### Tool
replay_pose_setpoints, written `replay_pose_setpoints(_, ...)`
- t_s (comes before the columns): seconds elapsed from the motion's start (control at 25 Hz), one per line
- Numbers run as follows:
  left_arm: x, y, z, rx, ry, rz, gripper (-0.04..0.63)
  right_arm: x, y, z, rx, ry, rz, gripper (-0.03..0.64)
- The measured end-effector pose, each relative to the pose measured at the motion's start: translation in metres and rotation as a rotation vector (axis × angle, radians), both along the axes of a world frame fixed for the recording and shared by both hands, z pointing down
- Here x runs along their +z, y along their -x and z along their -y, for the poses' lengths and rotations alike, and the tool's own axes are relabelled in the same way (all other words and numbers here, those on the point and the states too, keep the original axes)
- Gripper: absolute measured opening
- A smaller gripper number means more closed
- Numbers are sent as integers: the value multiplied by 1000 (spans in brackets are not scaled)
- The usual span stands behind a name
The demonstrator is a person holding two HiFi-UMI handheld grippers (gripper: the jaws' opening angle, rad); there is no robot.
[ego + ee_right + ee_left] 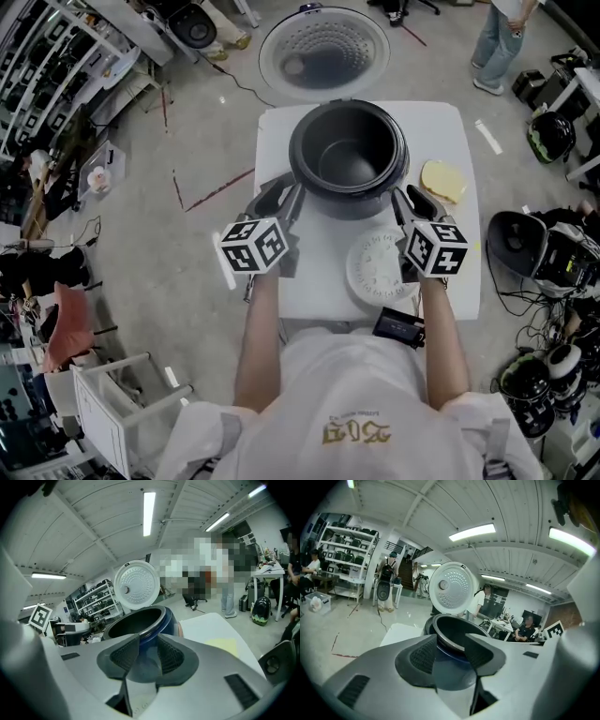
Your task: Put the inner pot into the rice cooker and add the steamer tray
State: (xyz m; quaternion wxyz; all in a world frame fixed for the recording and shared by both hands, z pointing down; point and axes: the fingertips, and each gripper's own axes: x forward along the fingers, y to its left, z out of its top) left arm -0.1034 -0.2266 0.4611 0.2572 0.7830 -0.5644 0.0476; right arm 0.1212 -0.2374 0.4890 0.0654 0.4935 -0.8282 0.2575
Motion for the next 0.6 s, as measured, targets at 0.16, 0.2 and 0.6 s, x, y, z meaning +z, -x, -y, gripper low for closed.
replay_pose_setpoints(0.16, 3, -9, -27, 40, -11, -40, 198, 4, -7, -37, 34, 8, -26, 132)
replay_pose_setpoints(0.2, 6, -12, -34, 50, -8, -51, 198, 5, -10, -47, 41, 9, -36, 132)
replay_pose_setpoints(0.6, 57, -44, -92, 131, 91, -96, 195, 45, -39, -128, 93, 98, -102, 132)
